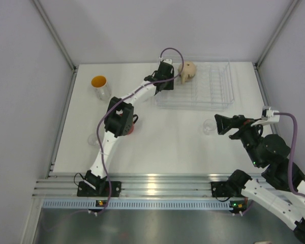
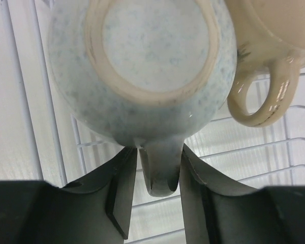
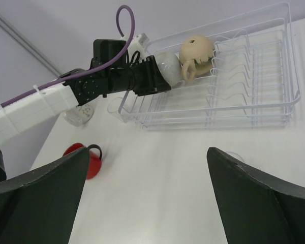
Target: Load the cups into the dish rack
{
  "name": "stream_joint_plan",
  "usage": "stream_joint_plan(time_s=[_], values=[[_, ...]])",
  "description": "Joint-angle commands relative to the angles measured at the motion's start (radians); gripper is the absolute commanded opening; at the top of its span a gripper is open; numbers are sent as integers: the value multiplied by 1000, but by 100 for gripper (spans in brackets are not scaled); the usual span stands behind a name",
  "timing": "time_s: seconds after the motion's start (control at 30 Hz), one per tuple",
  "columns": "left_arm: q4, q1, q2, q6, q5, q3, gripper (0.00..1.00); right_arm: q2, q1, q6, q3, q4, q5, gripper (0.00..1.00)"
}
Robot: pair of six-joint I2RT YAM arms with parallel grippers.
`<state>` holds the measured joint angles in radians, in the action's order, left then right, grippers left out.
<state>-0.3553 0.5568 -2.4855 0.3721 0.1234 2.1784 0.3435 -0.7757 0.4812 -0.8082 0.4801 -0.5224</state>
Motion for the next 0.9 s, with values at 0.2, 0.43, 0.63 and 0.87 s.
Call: stream_joint_plan(time_s=[0.2,0.43,0.63,0.87], values=[[148,-1,65,17,24,24,50,11,3,-18,-31,-5,-10,99],[174,-1,57,11,45,23,53,5,3,-19,-20,-3,-10,99],[220,0,51,-18,39,23,63,-1,3,-21,-26,12,-13,99],[233,0,66,-12,35,8,65,-15,4,-16,-32,31,-22,99]])
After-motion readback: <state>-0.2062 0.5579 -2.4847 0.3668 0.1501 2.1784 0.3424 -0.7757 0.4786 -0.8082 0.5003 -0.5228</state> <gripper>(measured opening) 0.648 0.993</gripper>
